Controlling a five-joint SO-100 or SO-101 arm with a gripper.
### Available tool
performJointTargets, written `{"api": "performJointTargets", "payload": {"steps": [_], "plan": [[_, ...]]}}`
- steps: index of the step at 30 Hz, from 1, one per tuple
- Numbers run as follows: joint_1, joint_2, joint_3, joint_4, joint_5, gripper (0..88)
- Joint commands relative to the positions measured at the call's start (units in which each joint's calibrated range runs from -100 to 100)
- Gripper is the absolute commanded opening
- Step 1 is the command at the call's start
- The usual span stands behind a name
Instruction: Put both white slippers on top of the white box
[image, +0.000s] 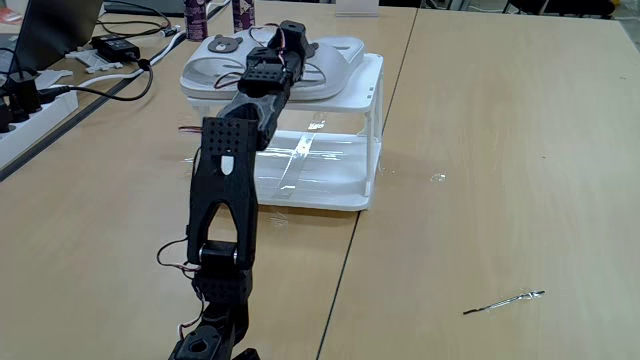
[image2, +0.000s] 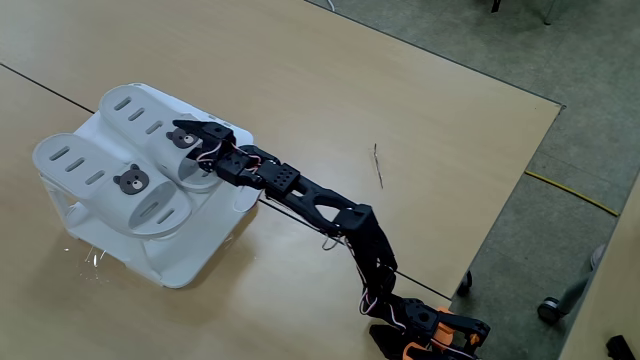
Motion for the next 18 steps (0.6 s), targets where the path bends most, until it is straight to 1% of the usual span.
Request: {"api": "performJointTargets", "payload": {"steps": [1,5,9,11,16,17,18], "plan": [[0.5,-16.9,9.2,0.0,0.4,22.7],[0.4,-25.7,22.8,0.0,0.4,22.7],[-0.1,-32.5,29.9,0.0,0.4,22.7],[-0.2,-34.3,29.5,-0.2,0.4,22.2],[0.2,-33.1,19.0,-2.0,0.4,20.9],[0.4,-32.3,17.9,-6.3,0.4,18.3],[0.4,-31.2,17.7,-12.8,0.4,15.0]]}}
